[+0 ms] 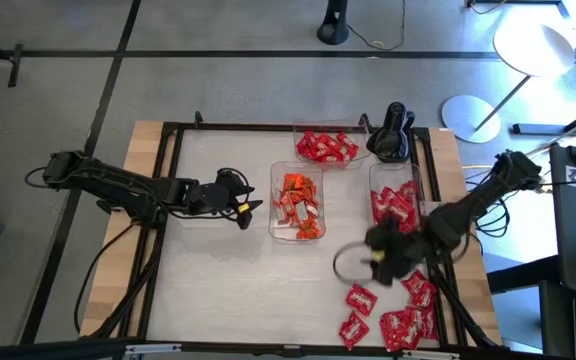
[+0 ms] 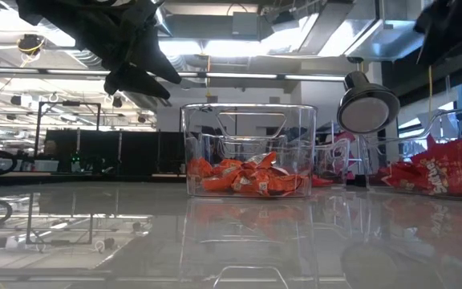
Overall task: Sort candy
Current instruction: Put the red candy pack into the bottom right transparent bin
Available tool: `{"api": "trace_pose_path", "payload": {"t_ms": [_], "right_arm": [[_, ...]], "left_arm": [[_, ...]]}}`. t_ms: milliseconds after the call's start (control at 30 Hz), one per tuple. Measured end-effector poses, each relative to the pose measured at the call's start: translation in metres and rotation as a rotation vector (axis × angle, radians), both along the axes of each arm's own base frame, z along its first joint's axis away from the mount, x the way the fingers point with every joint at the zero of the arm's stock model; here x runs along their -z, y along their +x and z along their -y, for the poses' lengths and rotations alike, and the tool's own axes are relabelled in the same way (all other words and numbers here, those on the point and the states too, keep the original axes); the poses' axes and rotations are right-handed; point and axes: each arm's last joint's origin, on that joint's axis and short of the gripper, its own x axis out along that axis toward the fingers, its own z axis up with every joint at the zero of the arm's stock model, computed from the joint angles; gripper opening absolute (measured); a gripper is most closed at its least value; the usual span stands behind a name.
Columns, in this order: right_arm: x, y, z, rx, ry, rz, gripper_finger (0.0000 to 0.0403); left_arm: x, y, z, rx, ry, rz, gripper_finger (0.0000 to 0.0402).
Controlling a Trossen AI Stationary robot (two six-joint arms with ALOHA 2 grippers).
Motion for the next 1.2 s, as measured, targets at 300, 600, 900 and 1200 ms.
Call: {"api": "trace_pose_path", "payload": {"t_ms": [300,600,900,1200], "right_arm": [[0.045,0.008,-0.072,-0.224,-0.005,-0.035,0.0268],[0.102,0.017,-0.11,-0.274,-0.03,-0.115,0.0268],[0.139,0.022,-0.117,-0.252,-0.045,-0.246,0.0268],[0.141,0.025,-0.11,-0.217,-0.059,-0.275,0.0159]], "left_arm": [[0.0,0.0,0.0,0.0,0.0,0.001,0.0233],[0.0,0.0,0.0,0.0,0.0,0.0,0.0233],[0.0,0.0,0.0,-0.004,-0.01,0.002,0.0233],[0.0,-0.001,0.005,0.016,-0.01,-0.001,0.0233]]}}
